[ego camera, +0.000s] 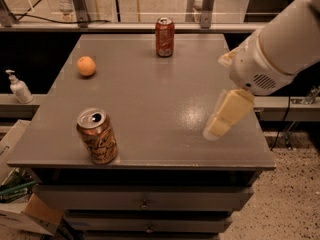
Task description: Move orange near orange can
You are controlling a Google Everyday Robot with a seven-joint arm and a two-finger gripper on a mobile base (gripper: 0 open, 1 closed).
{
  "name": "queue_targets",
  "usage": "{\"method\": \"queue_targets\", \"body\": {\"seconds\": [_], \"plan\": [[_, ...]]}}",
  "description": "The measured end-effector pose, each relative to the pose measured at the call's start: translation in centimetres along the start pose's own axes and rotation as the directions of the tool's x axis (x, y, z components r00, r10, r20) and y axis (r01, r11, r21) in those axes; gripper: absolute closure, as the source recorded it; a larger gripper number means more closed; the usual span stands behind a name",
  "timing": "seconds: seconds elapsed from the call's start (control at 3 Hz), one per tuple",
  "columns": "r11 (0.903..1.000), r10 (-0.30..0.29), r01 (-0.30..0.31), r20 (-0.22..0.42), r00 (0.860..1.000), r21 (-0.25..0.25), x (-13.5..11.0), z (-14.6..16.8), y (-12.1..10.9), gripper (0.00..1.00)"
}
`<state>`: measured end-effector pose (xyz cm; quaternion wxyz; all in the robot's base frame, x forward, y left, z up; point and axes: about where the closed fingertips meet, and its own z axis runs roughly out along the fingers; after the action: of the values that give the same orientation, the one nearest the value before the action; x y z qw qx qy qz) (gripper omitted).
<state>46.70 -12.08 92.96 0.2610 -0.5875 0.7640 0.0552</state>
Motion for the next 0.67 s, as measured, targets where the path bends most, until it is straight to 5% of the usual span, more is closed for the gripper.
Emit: {"method": "queue_targets", "body": {"seconds": [0.33, 0.67], "plan": [[0.9999, 0.000, -0.001, 0.094, 0.996, 0.011, -4.00, 3.26, 0.44, 0.00], [0.9999, 0.002, -0.004, 0.096, 0.995, 0.015, -4.02, 3.17, 0.41, 0.00]]}}
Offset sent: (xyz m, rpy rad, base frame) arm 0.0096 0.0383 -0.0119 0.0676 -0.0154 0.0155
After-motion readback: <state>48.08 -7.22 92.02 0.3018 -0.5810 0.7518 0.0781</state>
